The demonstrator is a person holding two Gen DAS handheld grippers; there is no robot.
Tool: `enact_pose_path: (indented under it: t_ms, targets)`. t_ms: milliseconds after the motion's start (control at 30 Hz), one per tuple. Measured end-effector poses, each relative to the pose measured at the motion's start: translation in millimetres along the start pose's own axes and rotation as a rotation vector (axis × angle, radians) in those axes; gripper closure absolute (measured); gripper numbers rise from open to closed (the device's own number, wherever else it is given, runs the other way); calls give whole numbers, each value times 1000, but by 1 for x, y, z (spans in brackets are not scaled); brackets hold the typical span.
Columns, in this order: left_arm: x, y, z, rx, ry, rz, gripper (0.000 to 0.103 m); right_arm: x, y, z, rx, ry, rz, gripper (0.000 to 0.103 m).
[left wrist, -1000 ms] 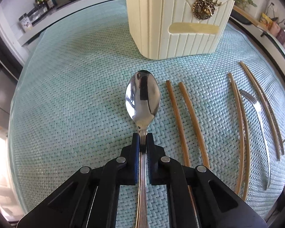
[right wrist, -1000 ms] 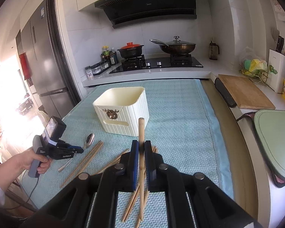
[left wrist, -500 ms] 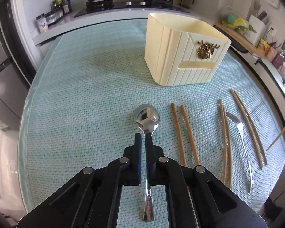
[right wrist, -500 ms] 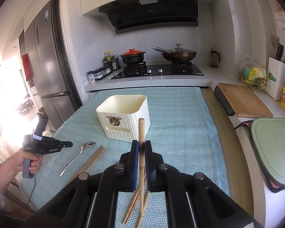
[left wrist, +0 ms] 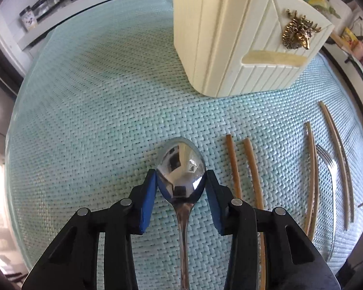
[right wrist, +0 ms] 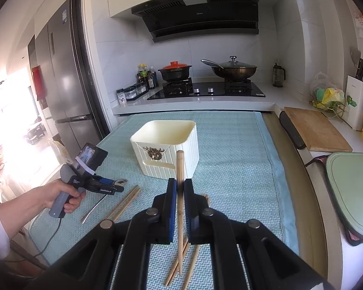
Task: Organize utensils
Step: 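Lift the spoon with the left tool while the right tool holds the chopstick upright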
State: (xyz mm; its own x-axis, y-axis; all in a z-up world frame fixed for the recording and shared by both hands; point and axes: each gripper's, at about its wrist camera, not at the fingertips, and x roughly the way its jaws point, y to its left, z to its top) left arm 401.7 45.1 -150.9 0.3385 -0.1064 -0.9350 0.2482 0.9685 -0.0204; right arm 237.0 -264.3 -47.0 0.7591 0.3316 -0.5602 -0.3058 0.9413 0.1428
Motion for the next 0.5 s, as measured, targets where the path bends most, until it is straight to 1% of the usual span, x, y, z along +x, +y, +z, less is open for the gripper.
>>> enact_pose_path:
  t_ms: [33,167,400,500]
  targets:
    - [3,1,-3,-4,-13,7,63,-2,-2,1,3,-5,-3,96]
    - [-3,12,-18,-68,-109,-27,63,-9,-6,4,9,-22,-8,96]
    - [-63,19,-53,-109,-359,-57,63,-20,0,11,-11,-56,-1,96]
    - [-86,15,-61,-122,-455,-65,63,-23,3,15,-12,-75,2,96]
